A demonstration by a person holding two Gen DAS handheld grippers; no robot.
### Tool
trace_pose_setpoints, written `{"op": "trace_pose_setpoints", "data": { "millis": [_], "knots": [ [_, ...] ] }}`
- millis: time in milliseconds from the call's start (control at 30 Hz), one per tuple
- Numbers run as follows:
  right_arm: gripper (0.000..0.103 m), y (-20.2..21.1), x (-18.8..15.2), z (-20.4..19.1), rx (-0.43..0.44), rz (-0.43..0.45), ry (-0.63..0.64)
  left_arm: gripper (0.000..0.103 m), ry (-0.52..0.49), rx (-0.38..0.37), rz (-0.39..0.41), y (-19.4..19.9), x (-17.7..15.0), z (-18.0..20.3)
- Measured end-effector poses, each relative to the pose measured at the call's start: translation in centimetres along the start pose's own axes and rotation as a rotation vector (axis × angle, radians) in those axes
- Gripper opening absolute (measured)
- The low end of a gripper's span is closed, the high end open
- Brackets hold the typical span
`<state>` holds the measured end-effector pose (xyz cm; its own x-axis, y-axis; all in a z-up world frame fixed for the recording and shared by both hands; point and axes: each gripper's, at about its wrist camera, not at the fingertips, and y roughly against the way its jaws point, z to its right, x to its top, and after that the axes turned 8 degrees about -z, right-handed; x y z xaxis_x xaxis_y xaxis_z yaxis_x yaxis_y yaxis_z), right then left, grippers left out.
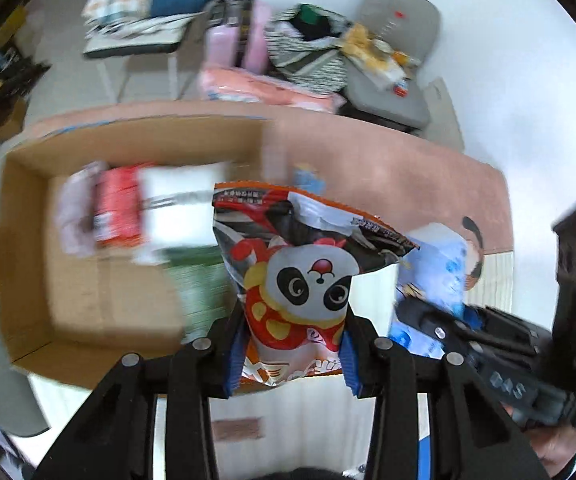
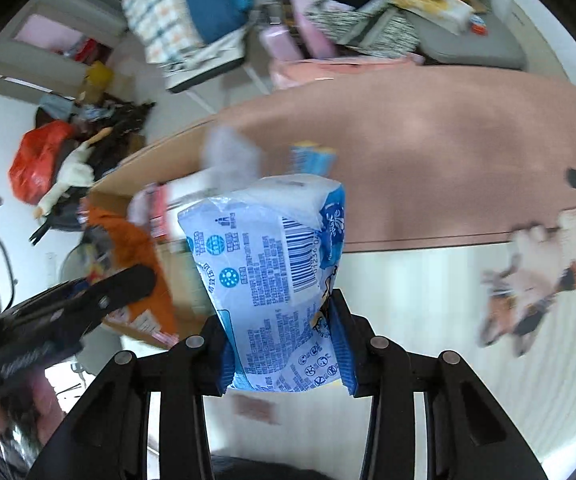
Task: Organize soft objects
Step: 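Lower the panda bag and tissue pack into the box and release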
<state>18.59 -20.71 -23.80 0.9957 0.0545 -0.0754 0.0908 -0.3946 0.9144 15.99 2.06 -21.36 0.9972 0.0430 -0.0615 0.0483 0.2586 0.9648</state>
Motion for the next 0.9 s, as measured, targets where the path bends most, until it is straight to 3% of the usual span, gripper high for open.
{"op": "trace_pose_setpoints", "data": {
  "millis": [233, 400, 533, 567, 667, 900],
  "knots": [
    [0.042, -7.0, -2.9, -14.4, 0.023, -0.06, 0.075, 0.036, 0.145, 0.038, -0.116, 0.0, -1.3, -13.1],
    [0.042, -13.5, -3.2, -20.2, -0.069, -0.11, 0.112, 0.036, 0.224, -0.03, -0.252, -4.1, -0.9, -18.9],
    [0.042, -17.3, -2.4, -21.2, -0.129, -0.15, 0.111, 0.036, 0.264, -0.076, -0.329, -7.2, -0.4, -21.5],
    [0.042, -17.6, -1.6, -19.3, -0.139, -0.156, 0.111, 0.036, 0.268, -0.077, -0.341, -7.9, -0.3, -21.8],
    [0.042, -19.0, -1.4, -18.9, -0.165, -0.173, 0.096, 0.036, 0.258, -0.088, -0.378, -9.3, -0.2, -22.0],
    [0.049, -21.1, -0.7, -19.5, -0.198, -0.193, 0.072, 0.038, 0.232, -0.093, -0.405, -10.5, 0.7, -21.6]
  ]
}}
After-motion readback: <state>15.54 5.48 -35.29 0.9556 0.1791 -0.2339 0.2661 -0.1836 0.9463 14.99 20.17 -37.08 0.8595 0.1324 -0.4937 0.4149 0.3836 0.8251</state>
